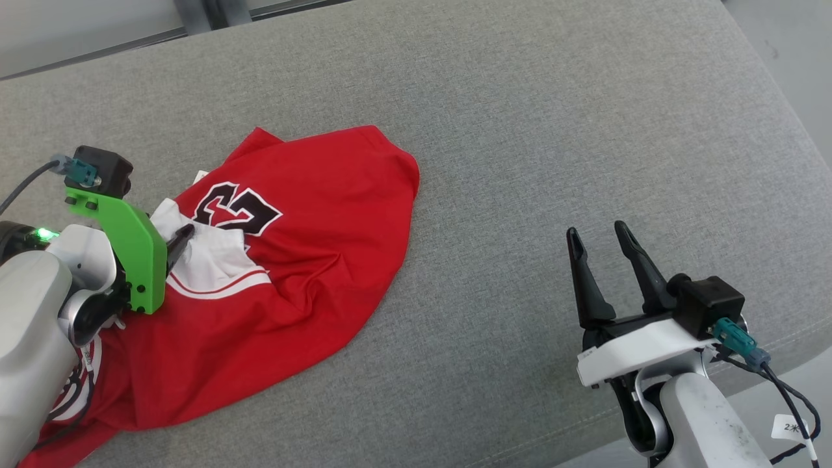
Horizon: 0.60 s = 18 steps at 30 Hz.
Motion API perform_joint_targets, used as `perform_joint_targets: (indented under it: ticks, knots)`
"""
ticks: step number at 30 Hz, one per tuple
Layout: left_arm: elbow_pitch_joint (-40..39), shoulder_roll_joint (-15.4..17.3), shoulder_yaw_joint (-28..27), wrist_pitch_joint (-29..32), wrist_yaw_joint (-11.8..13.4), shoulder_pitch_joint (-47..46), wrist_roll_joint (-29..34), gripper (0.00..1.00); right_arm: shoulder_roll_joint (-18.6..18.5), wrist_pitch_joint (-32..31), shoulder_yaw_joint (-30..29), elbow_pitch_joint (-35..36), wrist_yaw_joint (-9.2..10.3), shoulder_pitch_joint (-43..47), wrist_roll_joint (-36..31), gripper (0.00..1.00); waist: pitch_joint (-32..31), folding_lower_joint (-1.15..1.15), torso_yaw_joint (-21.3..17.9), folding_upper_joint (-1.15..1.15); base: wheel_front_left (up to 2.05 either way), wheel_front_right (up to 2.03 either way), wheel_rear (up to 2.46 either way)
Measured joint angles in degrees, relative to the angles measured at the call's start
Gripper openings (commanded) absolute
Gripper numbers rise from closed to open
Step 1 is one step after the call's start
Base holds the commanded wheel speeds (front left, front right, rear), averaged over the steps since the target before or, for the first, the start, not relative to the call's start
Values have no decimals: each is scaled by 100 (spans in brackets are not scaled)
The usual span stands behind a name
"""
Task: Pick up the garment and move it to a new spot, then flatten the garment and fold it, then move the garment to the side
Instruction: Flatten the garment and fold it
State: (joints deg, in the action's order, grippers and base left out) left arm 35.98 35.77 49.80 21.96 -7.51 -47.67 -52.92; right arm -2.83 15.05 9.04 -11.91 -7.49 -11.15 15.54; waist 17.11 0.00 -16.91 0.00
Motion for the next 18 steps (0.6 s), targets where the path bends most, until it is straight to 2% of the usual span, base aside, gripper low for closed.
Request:
perform_joint_targets:
  ticks: [1, 2, 8, 18]
  knots:
    - [21, -8, 32, 14, 0, -10, -29, 14, -1, 0, -9, 4, -1, 0, 0, 100, 1, 0, -2, 0, 0, 0, 0]
    - [35, -13, 65, 8, -1, -21, -64, 0, -1, 0, -18, 13, 0, 0, 0, 100, 2, 0, -1, 0, 0, 0, 0]
    - [88, -38, 213, -318, 0, -136, -194, 0, 0, 0, -79, 48, 0, 0, -12, 100, -13, 0, 54, 0, 0, 0, 0]
    - [-256, -159, 210, -1779, -1, -678, -69, 0, 3, 0, -221, 4, 0, 154, -178, 100, -234, 0, 439, 0, 0, 0, 0]
